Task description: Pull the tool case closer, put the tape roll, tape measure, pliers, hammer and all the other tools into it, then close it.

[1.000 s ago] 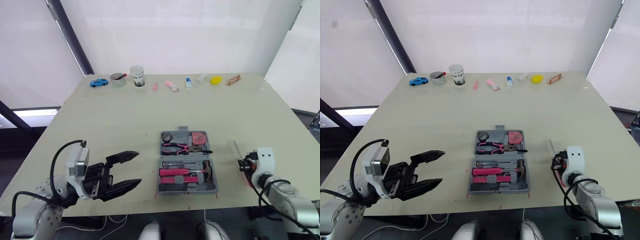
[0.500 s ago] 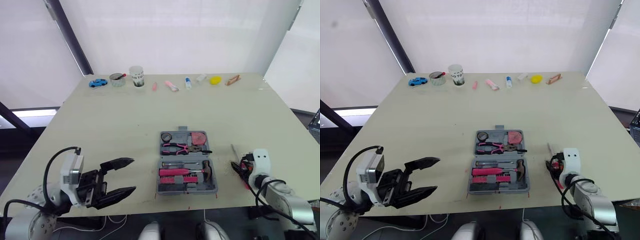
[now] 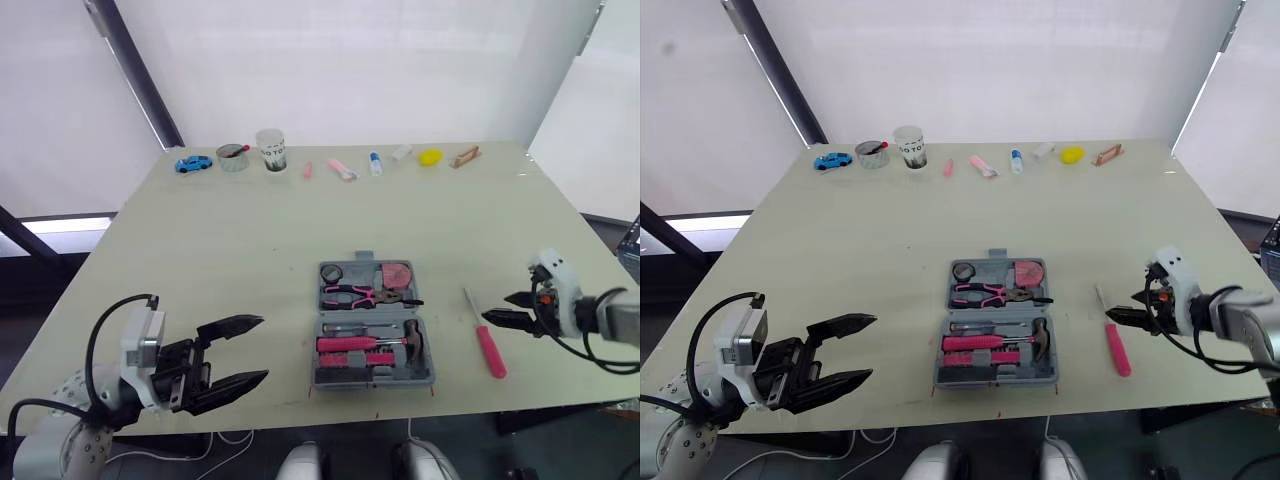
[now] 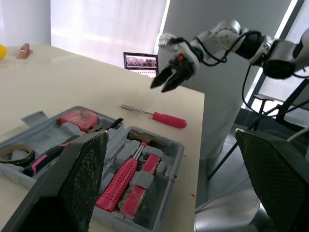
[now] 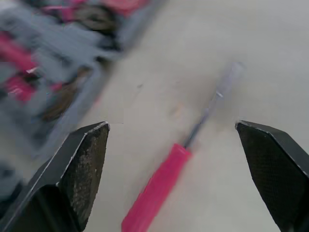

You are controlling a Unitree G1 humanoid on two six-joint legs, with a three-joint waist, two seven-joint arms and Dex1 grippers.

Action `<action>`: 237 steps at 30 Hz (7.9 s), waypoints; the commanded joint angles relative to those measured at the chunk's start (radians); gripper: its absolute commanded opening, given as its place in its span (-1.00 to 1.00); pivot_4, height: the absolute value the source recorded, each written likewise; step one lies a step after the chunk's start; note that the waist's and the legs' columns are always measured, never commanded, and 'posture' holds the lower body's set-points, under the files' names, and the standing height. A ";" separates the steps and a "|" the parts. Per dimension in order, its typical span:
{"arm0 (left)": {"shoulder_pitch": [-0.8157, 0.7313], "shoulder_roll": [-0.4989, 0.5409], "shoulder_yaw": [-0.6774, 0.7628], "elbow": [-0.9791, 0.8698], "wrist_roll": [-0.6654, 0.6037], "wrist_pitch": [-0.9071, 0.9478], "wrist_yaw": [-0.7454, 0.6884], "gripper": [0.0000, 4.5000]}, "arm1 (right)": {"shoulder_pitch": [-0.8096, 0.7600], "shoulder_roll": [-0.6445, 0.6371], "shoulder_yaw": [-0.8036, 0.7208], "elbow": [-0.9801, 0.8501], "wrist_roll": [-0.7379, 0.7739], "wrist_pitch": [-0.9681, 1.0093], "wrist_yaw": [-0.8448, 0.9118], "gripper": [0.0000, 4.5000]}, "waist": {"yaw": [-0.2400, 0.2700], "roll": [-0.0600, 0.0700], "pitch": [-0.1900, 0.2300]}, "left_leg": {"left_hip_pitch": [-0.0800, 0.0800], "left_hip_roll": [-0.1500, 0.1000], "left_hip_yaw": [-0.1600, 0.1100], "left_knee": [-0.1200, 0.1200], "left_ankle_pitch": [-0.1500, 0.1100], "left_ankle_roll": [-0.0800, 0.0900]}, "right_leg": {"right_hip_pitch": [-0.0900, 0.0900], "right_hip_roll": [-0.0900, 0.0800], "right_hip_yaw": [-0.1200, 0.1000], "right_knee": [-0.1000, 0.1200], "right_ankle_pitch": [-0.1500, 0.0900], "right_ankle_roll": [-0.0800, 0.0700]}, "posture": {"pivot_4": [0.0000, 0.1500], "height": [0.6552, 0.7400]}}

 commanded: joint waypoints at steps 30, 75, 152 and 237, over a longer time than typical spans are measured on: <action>0.153 -0.047 0.049 -0.161 0.002 -0.044 0.079 1.00 | -0.760 0.319 0.773 1.250 -1.112 -2.027 0.099 0.95 | -0.017 -0.002 0.012 | 0.002 0.000 0.001 -0.002 0.002 -0.004 | -0.002 -0.006 0.001 0.004 0.001 -0.001 | 1.00 1.00; 0.005 -0.036 -0.057 -0.006 0.068 -0.080 0.020 1.00 | -0.589 0.220 0.563 1.248 -1.018 -2.000 0.098 0.69 | -0.018 -0.004 0.011 | 0.007 -0.001 0.001 -0.002 0.003 -0.004 | 0.004 -0.004 0.001 0.005 0.001 -0.002 | 1.00 1.00; -0.074 -0.038 -0.033 -0.119 -0.065 -0.030 0.047 1.00 | 0.192 0.611 -0.142 -0.302 -0.340 0.220 -0.696 0.97 | -0.012 -0.011 0.007 | 0.000 -0.001 -0.002 -0.002 0.003 -0.004 | -0.001 -0.001 -0.001 0.004 0.003 0.002 | 1.00 1.00; 0.063 0.139 0.077 0.127 -0.015 -0.048 -0.199 1.00 | -0.201 0.477 0.702 -0.382 -0.426 0.019 -0.100 0.22 | 0.006 -0.012 0.008 | -0.001 0.000 -0.004 -0.002 0.003 -0.004 | -0.004 -0.004 -0.005 0.005 0.000 -0.004 | 1.00 1.00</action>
